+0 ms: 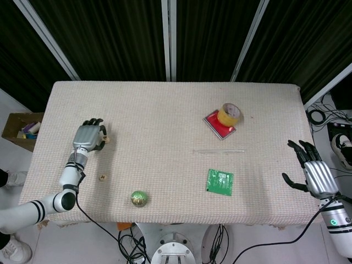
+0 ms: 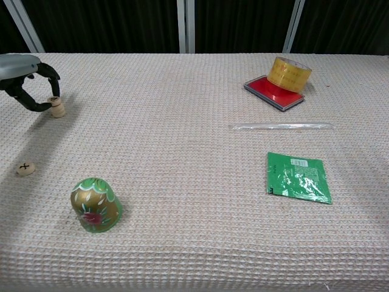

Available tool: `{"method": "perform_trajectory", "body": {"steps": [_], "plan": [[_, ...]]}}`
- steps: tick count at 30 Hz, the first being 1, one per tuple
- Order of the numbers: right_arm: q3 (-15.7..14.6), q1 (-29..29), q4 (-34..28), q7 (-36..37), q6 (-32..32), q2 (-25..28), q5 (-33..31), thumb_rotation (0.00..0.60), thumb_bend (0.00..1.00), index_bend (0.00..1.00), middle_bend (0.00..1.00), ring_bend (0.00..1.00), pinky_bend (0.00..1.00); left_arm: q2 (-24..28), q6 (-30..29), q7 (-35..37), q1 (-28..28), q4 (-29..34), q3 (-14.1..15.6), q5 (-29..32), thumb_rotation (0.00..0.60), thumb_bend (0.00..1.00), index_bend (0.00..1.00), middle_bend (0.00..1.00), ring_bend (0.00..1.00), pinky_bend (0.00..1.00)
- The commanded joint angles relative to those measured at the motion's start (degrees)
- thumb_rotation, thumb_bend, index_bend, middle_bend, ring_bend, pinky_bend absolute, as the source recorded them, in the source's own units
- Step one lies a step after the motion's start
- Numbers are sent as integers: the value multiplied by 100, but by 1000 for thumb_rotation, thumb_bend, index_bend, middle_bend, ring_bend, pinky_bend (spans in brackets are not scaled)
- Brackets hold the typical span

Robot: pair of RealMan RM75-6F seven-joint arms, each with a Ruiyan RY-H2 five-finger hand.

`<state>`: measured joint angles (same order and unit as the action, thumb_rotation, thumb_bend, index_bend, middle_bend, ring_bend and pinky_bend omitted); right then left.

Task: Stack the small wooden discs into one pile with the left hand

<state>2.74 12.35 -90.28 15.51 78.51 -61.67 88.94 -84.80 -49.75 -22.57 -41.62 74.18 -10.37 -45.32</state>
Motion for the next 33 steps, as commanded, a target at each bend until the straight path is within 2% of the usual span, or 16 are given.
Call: {"method": "perform_trajectory", "body": {"steps": [1,13,18,23,27,33], "plan": [[0,-3,2,2,4,2,1,600,257,0,167,0,0,-8,-5,-4,-4,-5,8,2,600,413,412,120,82,144],[2,-15,9,33,29,8,18,600,256,0,167,0,0,50,-76,-72,8,120,69,16,600,387,336,104,82,144],[2,-31,14,56,59,23,28,600,257,0,167,0,0,220,-374,53,173,403,100,-200,600,368,329,103,82,144],[3,-41,33,87,77,29,34,600,257,0,167,0,0,662,-1155,569,682,1164,332,-1203,600,301,360,103,82,144],[-2,-25,45,90,62,3,60,600,258,0,167,0,0,946,-1852,1006,1180,1584,677,-2129,600,288,406,104,82,144],[-4,-16,-1,53,93,8,117,600,257,0,167,0,0,1066,-2212,1142,1662,1803,1175,-2745,600,294,428,104,82,144]]}}
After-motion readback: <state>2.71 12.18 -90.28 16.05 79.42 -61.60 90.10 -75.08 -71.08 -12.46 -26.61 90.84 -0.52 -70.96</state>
